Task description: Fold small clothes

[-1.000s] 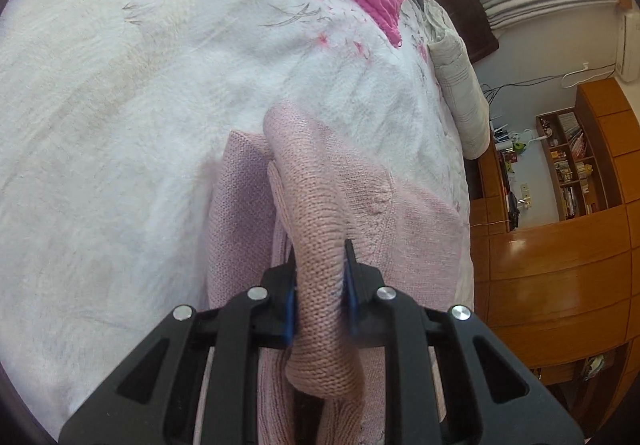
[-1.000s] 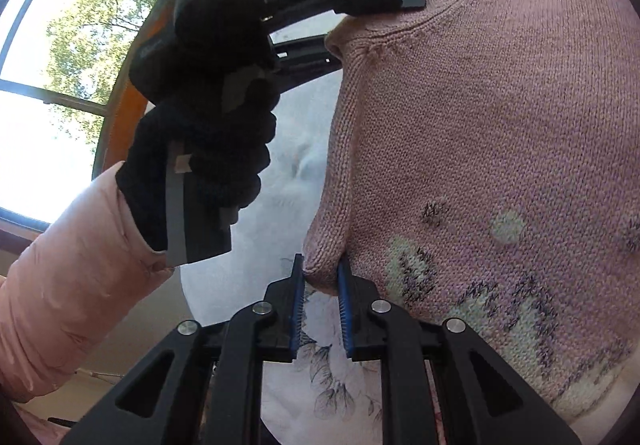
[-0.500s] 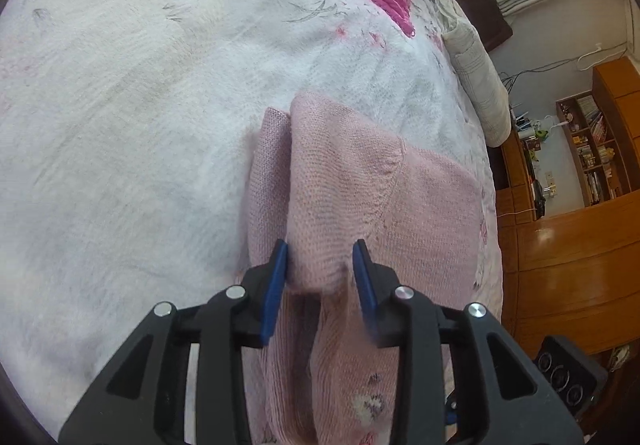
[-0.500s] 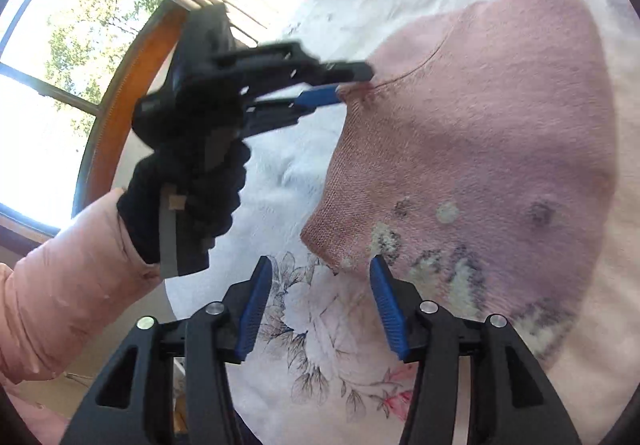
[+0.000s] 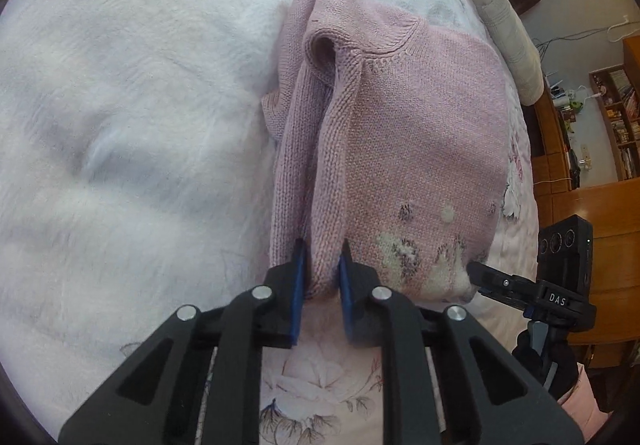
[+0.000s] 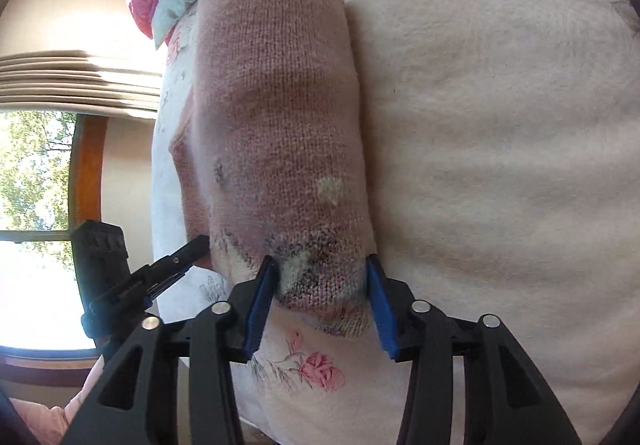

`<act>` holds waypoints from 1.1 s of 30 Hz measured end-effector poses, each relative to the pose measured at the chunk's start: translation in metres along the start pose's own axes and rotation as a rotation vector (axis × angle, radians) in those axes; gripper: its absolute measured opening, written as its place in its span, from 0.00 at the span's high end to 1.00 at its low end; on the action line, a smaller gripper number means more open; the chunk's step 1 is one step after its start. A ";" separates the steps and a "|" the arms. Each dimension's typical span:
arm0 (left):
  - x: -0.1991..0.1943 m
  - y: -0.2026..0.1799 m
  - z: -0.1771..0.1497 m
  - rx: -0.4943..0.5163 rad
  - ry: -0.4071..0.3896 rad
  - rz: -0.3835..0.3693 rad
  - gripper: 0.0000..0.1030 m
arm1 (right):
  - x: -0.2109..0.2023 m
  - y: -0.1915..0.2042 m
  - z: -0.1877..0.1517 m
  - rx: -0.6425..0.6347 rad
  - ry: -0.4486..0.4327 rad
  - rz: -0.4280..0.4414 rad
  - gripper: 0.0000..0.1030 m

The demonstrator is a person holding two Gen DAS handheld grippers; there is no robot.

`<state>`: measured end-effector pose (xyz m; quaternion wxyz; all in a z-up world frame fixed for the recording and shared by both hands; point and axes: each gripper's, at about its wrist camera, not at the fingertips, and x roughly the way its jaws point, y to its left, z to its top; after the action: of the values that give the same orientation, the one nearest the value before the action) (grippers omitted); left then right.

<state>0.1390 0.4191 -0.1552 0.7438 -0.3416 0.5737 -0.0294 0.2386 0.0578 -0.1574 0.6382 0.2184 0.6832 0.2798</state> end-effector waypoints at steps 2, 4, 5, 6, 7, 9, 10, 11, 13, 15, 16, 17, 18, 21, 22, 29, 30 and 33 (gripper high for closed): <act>-0.004 -0.001 0.000 0.005 0.002 0.003 0.88 | -0.002 0.008 -0.001 -0.033 0.004 -0.006 0.71; -0.008 -0.005 -0.001 0.042 0.009 0.013 0.89 | -0.010 0.012 -0.002 -0.040 0.005 -0.009 0.74; -0.007 -0.007 -0.002 0.060 0.019 0.023 0.90 | -0.012 0.013 -0.001 -0.044 0.005 -0.024 0.74; -0.005 -0.008 -0.004 0.079 0.034 0.038 0.90 | -0.013 0.012 -0.003 -0.050 0.009 -0.045 0.74; -0.001 -0.008 -0.006 0.093 0.043 0.051 0.90 | -0.009 0.012 -0.002 -0.059 0.018 -0.070 0.74; 0.007 -0.006 -0.007 0.105 0.058 0.067 0.90 | 0.004 0.014 0.002 -0.083 0.033 -0.121 0.74; 0.011 -0.004 -0.007 0.110 0.060 0.071 0.90 | 0.011 0.013 0.004 -0.088 0.037 -0.137 0.74; 0.013 -0.001 -0.007 0.099 0.060 0.067 0.89 | 0.015 0.010 0.005 -0.080 0.040 -0.138 0.74; 0.013 0.005 -0.005 0.065 0.058 0.045 0.87 | 0.017 0.009 0.006 -0.069 0.039 -0.128 0.73; 0.006 0.003 -0.002 0.054 0.055 0.027 0.85 | 0.010 0.014 0.006 -0.088 0.042 -0.115 0.69; -0.001 0.001 0.001 0.045 0.047 0.019 0.79 | 0.005 0.018 0.007 -0.100 0.037 -0.111 0.64; -0.010 0.001 0.005 0.036 0.031 0.010 0.63 | -0.002 0.022 0.008 -0.106 0.024 -0.103 0.57; -0.019 0.001 0.010 0.029 0.001 -0.011 0.55 | -0.014 0.024 0.009 -0.111 0.007 -0.077 0.49; -0.032 0.002 0.030 0.033 -0.045 -0.076 0.38 | -0.038 0.033 0.023 -0.128 -0.067 -0.010 0.27; -0.030 0.004 0.038 0.039 -0.039 -0.071 0.38 | -0.041 0.036 0.029 -0.135 -0.082 0.003 0.27; 0.011 0.025 0.076 -0.013 0.004 -0.110 0.35 | -0.015 0.037 0.073 -0.139 -0.057 0.025 0.26; 0.016 0.028 0.077 -0.019 0.012 -0.152 0.35 | -0.009 0.036 0.078 -0.137 -0.052 0.014 0.26; 0.033 0.033 0.080 -0.065 0.044 -0.260 0.33 | 0.001 0.028 0.085 -0.119 -0.035 0.046 0.25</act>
<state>0.2082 0.4681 -0.1919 0.7094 -0.4362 0.5416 -0.1146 0.3217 0.0885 -0.1420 0.6554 0.2003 0.6489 0.3306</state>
